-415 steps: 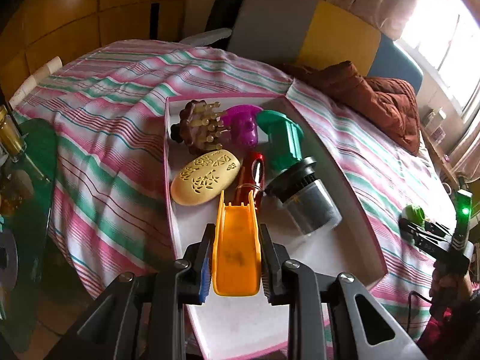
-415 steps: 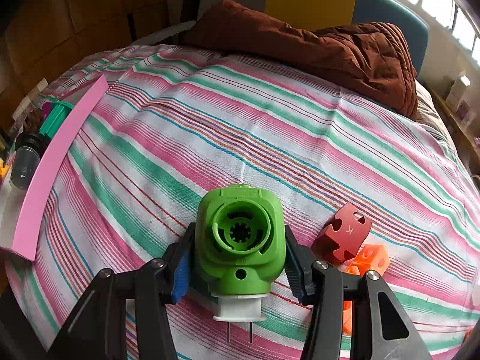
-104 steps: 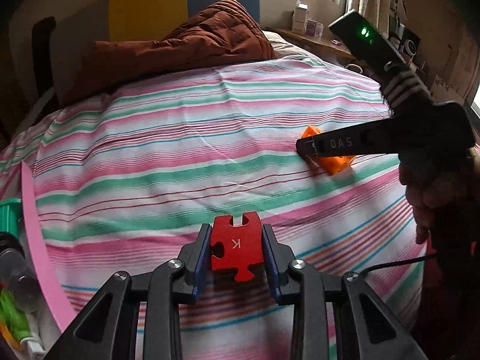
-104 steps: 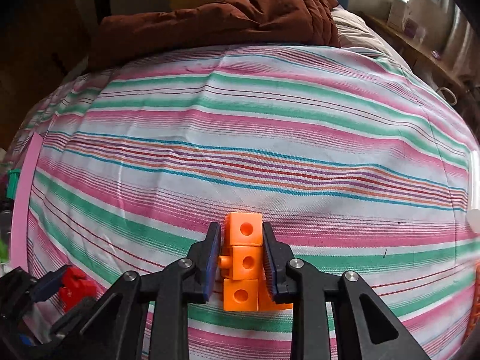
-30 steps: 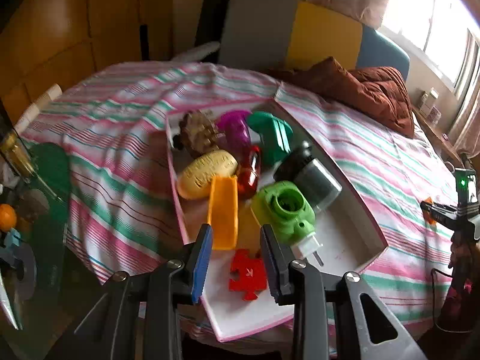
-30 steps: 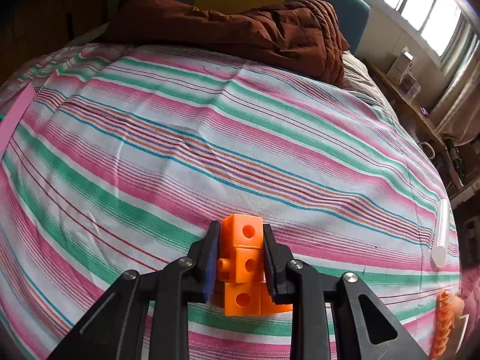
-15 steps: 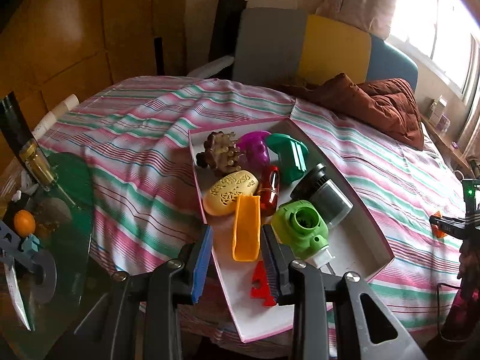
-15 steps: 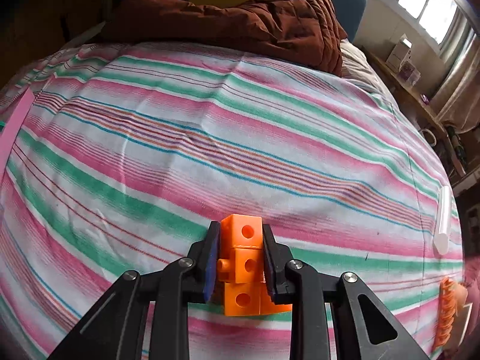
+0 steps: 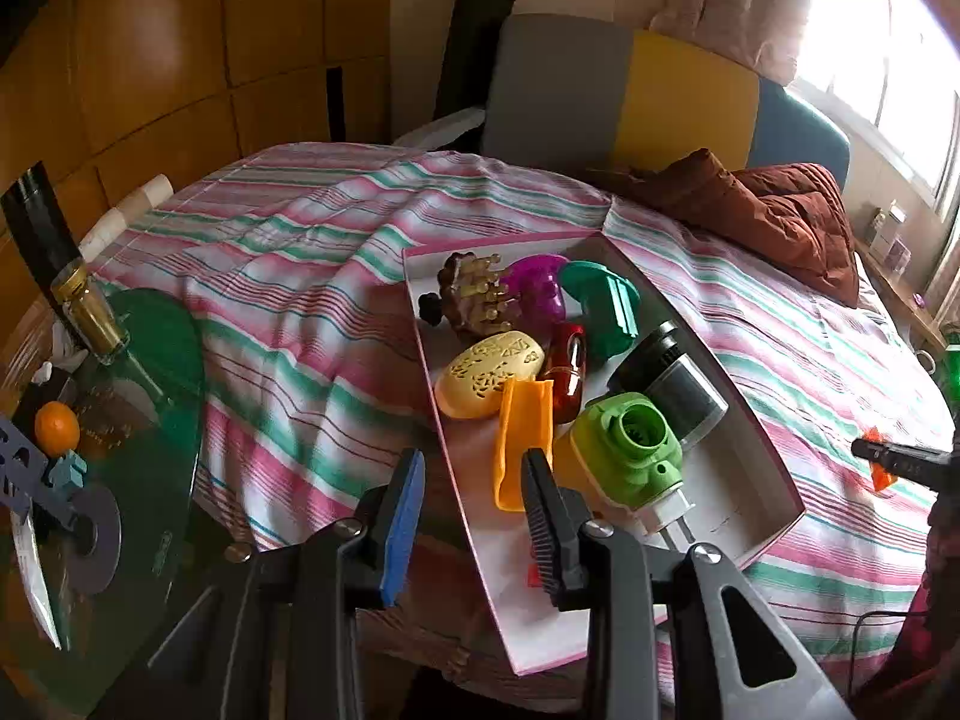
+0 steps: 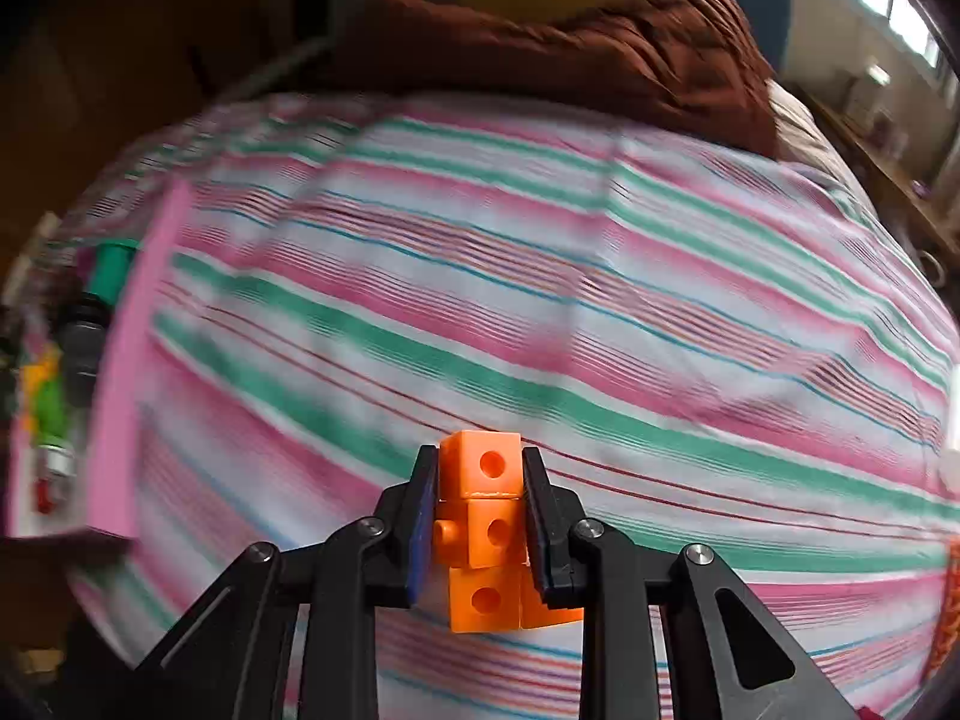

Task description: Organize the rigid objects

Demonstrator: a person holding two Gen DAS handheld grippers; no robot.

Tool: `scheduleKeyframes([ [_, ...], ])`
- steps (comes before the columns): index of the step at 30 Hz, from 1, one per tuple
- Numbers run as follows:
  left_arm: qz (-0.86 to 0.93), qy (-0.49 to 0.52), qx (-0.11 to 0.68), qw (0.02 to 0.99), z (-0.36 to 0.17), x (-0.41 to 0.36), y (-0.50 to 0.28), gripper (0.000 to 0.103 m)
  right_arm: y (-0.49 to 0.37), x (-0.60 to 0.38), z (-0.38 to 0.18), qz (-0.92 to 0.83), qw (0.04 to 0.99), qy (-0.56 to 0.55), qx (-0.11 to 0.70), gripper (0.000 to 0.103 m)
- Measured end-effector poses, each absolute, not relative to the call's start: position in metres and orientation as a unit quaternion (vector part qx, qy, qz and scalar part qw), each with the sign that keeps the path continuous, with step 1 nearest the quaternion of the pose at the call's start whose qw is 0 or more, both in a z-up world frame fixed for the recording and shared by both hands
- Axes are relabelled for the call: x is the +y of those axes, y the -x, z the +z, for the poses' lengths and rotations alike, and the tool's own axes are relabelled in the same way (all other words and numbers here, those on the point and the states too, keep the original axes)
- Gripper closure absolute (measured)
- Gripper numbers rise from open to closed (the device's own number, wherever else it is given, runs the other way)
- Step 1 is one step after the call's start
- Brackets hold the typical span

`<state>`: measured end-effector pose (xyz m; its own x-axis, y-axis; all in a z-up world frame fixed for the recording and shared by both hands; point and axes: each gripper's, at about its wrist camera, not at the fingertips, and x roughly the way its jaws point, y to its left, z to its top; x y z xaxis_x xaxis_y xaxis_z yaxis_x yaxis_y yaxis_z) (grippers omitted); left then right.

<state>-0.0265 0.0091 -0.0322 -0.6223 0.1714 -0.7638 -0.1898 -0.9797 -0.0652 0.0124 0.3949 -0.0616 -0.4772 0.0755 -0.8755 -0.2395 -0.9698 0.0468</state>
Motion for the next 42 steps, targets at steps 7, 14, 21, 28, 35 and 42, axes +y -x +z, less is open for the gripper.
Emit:
scheduleKeyframes([
  [7,0.898,0.429,0.004,0.095,-0.036,0.004,0.026,0.069,-0.002,0.321,-0.013,0.893,-0.003,0.446,0.062,0.077],
  [14,0.902,0.423,-0.009,0.085,-0.033,-0.003,0.026,0.063,0.013,0.238,-0.001,0.896,-0.103,0.431,0.030,0.077],
  [21,0.904,0.420,-0.019,0.078,-0.029,-0.008,0.027,0.063,0.029,0.200,-0.038,0.874,-0.125,0.469,-0.001,0.077],
  [28,0.906,0.419,-0.020,0.046,-0.028,-0.010,0.026,0.063,0.026,0.196,-0.068,0.861,-0.122,0.492,-0.026,0.070],
  [35,0.919,0.394,-0.008,-0.007,-0.012,-0.008,0.021,0.062,0.013,0.198,-0.046,0.884,-0.116,0.453,-0.011,0.050],
  [42,0.921,0.389,-0.027,-0.017,-0.005,-0.008,0.012,0.063,-0.010,0.189,-0.022,0.911,-0.073,0.405,-0.024,0.032],
])
